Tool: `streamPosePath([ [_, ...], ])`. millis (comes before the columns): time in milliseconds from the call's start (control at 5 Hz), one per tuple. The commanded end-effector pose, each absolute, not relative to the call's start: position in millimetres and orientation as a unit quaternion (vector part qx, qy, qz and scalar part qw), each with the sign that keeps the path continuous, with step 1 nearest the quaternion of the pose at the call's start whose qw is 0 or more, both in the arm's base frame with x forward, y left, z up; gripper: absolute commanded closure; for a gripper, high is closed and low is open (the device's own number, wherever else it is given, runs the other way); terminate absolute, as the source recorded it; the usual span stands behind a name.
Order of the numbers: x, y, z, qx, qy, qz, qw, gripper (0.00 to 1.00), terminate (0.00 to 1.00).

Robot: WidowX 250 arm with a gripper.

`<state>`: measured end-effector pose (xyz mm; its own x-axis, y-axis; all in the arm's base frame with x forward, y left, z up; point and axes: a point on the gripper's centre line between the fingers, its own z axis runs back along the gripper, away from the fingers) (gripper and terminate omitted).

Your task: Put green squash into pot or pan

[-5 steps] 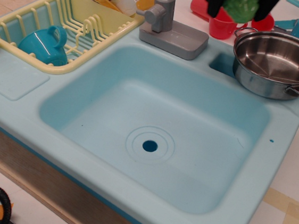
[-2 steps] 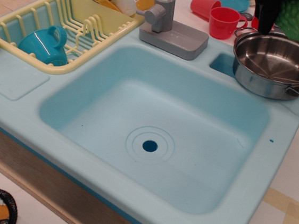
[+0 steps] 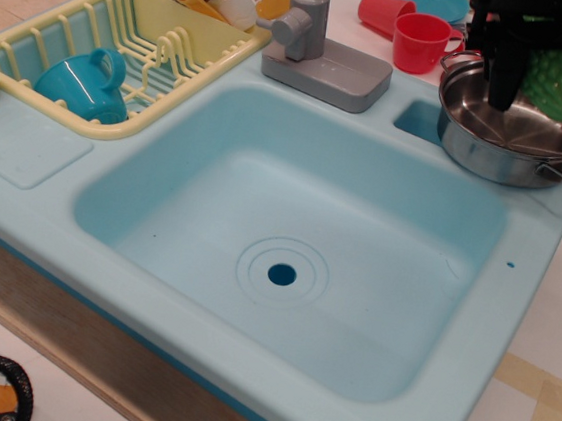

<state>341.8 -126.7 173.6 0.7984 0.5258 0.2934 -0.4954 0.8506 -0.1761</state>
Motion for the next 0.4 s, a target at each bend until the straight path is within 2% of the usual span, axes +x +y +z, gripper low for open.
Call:
streamPosePath([
  [0, 345.0, -126.1, 191.8, -0.062, -0.189, 0.270, 0.942, 0.00, 0.00],
  [200, 345.0, -126.1, 191.8, -0.062, -0.189, 0.270, 0.942, 0.00, 1.00],
])
